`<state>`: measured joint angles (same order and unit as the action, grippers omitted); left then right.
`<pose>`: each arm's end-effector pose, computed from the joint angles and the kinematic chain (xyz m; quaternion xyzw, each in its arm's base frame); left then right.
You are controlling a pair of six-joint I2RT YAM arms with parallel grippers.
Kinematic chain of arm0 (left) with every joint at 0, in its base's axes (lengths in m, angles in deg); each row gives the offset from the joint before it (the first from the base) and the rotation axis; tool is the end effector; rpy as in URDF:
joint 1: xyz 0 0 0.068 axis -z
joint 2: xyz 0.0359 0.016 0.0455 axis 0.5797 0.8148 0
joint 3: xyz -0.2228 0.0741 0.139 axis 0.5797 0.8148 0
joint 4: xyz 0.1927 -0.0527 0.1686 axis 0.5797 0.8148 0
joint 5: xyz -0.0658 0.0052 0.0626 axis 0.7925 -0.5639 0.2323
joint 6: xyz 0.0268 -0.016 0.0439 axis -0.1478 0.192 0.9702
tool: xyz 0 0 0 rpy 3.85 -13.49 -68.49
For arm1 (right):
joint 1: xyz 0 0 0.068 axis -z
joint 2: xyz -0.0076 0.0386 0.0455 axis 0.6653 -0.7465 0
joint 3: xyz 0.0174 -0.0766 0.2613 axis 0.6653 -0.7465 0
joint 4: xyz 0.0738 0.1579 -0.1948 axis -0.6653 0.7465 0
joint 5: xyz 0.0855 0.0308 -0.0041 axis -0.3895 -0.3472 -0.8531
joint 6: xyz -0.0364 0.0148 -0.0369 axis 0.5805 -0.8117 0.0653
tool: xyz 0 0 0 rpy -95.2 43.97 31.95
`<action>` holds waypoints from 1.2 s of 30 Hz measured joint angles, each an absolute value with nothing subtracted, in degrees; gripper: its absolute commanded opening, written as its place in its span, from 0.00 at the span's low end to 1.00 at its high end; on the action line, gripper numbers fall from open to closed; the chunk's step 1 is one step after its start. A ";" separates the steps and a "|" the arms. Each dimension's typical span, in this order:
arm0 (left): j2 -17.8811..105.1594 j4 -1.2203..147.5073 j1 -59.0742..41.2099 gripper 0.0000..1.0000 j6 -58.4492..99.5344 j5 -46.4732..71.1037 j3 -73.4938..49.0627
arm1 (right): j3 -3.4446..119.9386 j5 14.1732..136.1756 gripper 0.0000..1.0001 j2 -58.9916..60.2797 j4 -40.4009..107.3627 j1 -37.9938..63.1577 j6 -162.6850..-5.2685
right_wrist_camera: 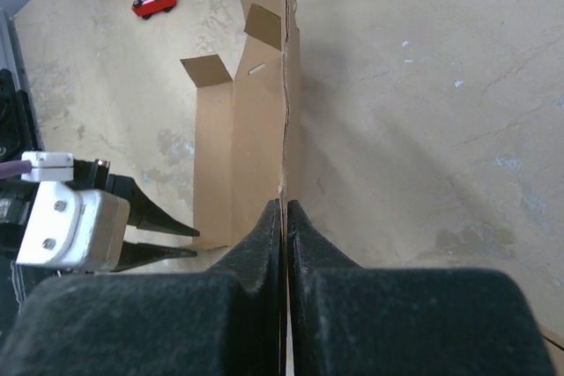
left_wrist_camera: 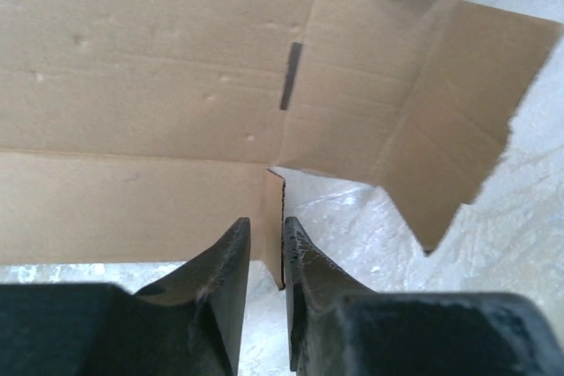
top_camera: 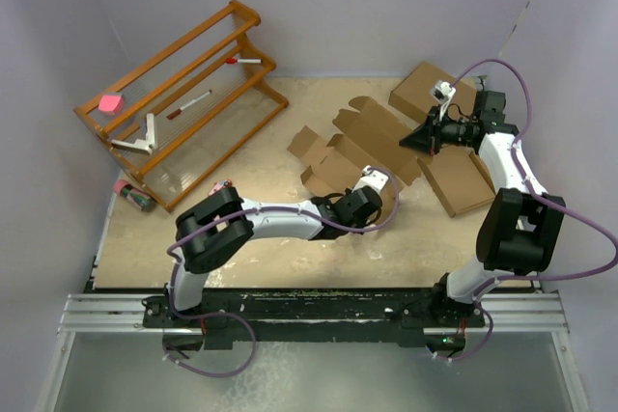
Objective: Fold the paper box
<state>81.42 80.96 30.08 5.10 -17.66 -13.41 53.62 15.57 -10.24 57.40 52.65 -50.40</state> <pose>0.1883 -0.3819 0.1691 0.2323 0.8818 -0.1480 0.3828 0.3409 -0.0325 0.2832 -0.3138 0.7344 0.3830 0.4641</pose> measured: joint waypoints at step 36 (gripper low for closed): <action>76.41 89.42 26.28 0.63 6.23 -15.89 -14.15 | 53.62 15.75 0.00 -10.24 57.44 52.65 -50.40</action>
